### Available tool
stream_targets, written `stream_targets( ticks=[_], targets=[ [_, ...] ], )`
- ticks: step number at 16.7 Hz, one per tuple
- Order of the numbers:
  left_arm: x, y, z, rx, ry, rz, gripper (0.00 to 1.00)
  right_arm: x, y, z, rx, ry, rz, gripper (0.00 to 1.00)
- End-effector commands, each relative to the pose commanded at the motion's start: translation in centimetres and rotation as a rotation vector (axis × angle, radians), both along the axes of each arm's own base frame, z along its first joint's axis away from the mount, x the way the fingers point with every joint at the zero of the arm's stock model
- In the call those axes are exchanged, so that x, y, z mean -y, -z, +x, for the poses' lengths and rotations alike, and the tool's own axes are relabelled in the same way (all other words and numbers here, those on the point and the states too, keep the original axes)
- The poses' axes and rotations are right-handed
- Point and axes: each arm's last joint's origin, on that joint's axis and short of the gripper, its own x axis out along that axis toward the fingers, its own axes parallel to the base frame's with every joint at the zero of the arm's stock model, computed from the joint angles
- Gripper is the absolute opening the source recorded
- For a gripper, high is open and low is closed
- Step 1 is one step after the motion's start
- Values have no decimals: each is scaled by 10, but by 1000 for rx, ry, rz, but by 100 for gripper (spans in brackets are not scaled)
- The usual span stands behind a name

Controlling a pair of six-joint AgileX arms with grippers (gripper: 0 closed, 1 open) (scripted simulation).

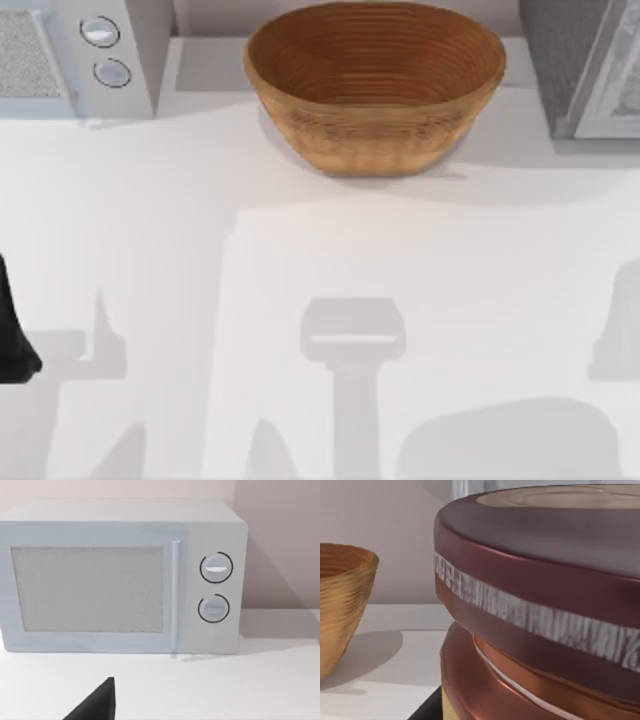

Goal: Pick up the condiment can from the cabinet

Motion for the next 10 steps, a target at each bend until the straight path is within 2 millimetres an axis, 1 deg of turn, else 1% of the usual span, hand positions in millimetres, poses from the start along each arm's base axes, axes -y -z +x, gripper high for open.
stream_targets(
  ticks=[3, 6, 8, 10],
  targets=[
    [0, 0, 0, 0, 0, 0, 100, -1, -6, 1, 21, -15, 1, 0],
    [0, 0, 0, 0, 0, 0, 100, -7, -23, 4, 76, -66, 5, 0],
    [0, 0, 0, 0, 0, 0, 100, -12, -36, 11, 108, -111, 9, 0],
    [0, 0, 0, 0, 0, 0, 100, -20, -46, 21, 125, -164, 13, 0]
  ],
)
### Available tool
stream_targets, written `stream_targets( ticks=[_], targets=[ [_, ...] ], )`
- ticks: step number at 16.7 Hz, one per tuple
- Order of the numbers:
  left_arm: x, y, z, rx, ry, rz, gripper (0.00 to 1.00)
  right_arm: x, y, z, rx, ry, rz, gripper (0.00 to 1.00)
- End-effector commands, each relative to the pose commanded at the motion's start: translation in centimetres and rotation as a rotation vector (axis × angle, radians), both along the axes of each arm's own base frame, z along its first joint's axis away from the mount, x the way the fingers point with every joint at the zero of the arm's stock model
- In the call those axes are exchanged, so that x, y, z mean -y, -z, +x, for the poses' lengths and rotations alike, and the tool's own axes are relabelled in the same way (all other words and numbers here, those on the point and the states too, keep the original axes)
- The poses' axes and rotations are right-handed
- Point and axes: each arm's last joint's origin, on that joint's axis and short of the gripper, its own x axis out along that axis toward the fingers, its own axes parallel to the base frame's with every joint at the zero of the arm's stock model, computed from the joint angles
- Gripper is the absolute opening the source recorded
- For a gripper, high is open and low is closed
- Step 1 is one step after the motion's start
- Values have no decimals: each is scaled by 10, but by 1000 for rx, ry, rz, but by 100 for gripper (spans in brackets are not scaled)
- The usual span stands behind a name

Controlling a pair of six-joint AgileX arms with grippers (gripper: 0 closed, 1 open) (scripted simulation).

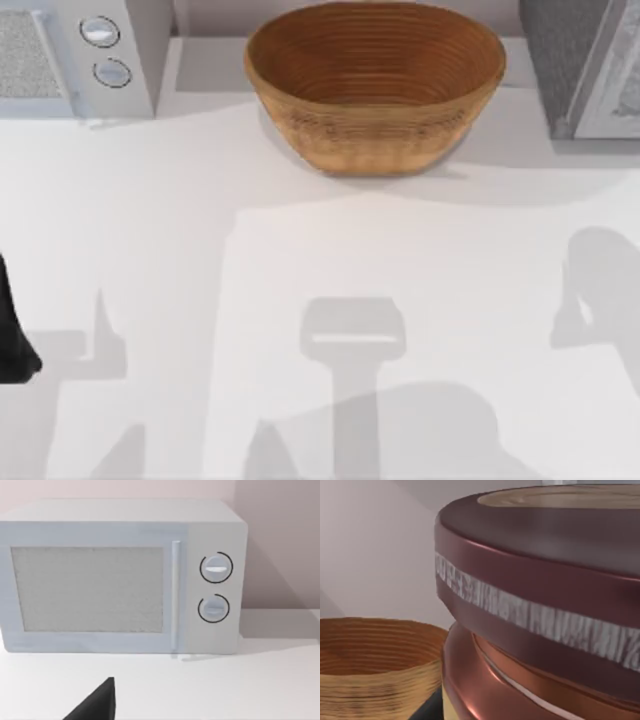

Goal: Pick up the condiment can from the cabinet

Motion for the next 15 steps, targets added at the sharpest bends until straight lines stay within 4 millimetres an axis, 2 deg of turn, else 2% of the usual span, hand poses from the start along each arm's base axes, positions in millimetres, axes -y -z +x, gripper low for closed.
stream_targets(
  ticks=[4, 7, 11, 15],
  targets=[
    [0, 0, 0, 0, 0, 0, 100, -24, -9, 31, -6, -118, 1, 0],
    [0, 0, 0, 0, 0, 0, 100, -51, -1, 58, -35, -216, -6, 0],
    [0, 0, 0, 0, 0, 0, 100, -94, 28, 86, -80, -349, -23, 0],
    [0, 0, 0, 0, 0, 0, 100, -135, 68, 97, -110, -469, -42, 0]
  ],
)
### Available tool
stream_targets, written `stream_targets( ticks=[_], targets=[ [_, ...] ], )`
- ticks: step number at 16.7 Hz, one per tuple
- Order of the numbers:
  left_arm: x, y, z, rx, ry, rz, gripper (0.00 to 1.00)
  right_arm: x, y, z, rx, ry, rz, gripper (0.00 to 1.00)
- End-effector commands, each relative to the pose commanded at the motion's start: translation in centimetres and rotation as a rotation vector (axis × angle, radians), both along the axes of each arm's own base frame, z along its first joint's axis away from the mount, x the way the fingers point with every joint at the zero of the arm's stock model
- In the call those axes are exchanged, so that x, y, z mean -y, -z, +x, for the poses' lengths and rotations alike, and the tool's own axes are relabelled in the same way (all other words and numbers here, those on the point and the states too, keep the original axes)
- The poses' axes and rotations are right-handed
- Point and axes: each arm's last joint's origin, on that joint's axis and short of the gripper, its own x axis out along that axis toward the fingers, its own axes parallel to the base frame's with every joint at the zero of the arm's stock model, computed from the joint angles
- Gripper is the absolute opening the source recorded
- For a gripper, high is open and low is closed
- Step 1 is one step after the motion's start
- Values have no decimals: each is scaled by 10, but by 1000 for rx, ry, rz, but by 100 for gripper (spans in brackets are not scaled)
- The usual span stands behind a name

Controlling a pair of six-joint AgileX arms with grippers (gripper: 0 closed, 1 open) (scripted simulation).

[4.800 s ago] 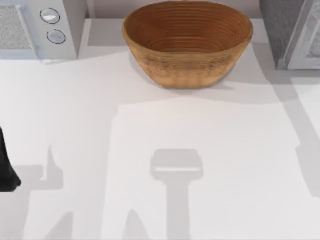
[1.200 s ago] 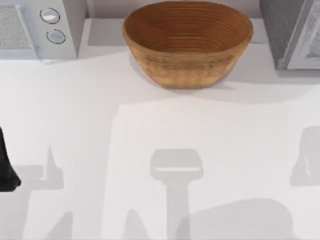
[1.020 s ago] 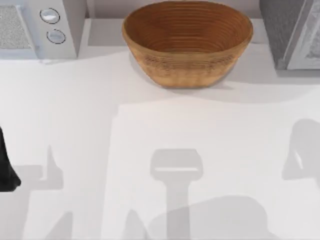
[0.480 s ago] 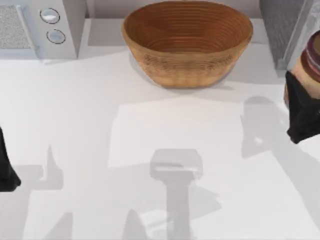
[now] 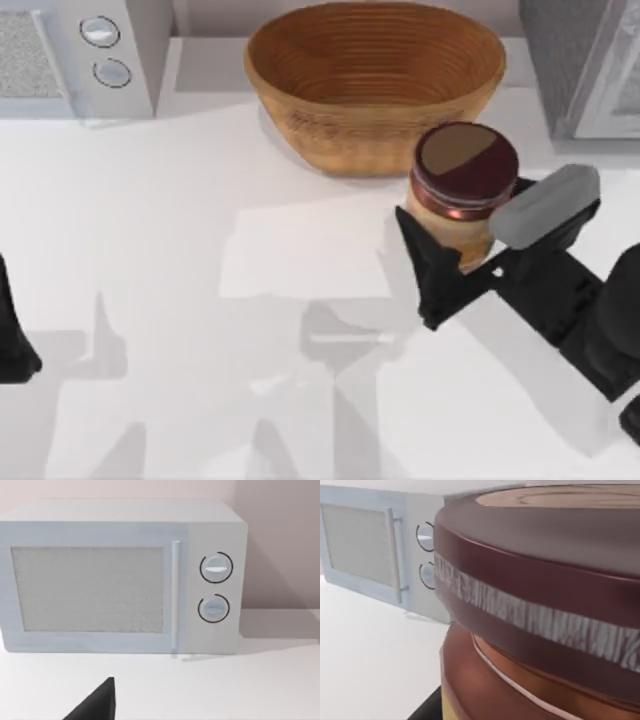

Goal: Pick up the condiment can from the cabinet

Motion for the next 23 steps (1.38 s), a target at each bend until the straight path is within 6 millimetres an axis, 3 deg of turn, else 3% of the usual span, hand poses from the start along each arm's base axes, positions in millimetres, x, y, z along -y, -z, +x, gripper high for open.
stream_targets(
  ticks=[6, 14, 23],
  targets=[
    [0, 0, 0, 0, 0, 0, 100, -36, 46, -3, -5, -116, -13, 0],
    [0, 0, 0, 0, 0, 0, 100, -39, 52, -4, -10, -127, -15, 0],
    [0, 0, 0, 0, 0, 0, 100, -81, 78, 38, -4, -129, -13, 0]
  ],
)
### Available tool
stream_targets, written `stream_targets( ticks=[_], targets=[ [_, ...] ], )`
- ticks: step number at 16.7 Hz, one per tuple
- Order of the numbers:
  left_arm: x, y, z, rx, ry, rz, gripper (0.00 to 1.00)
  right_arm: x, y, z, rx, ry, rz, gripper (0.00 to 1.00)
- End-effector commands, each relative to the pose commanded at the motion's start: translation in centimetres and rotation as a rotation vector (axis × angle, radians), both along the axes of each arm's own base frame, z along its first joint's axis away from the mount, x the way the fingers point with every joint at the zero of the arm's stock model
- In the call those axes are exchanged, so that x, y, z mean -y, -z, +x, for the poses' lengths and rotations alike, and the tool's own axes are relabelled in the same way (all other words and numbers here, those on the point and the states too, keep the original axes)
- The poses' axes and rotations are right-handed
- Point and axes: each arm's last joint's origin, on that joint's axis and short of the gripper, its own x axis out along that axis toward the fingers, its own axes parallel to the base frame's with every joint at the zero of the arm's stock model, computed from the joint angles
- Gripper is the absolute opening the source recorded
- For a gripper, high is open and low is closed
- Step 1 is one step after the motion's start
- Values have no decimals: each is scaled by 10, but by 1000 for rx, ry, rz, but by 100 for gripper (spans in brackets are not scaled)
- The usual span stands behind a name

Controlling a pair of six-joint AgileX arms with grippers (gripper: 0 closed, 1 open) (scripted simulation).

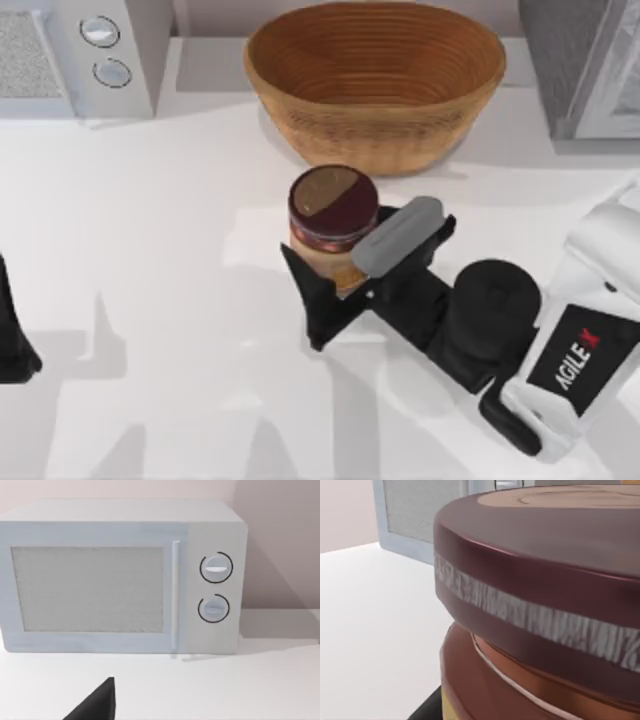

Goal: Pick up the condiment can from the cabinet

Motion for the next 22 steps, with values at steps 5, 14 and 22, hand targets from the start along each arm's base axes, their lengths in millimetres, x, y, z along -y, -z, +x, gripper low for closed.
stream_targets(
  ticks=[5, 14, 22],
  targets=[
    [0, 0, 0, 0, 0, 0, 100, 0, 0, 0, 0, 0, 0, 15],
    [0, 0, 0, 0, 0, 0, 100, 0, 0, 0, 0, 0, 0, 83],
    [0, 0, 0, 0, 0, 0, 100, 0, 0, 0, 0, 0, 0, 100]
  ],
)
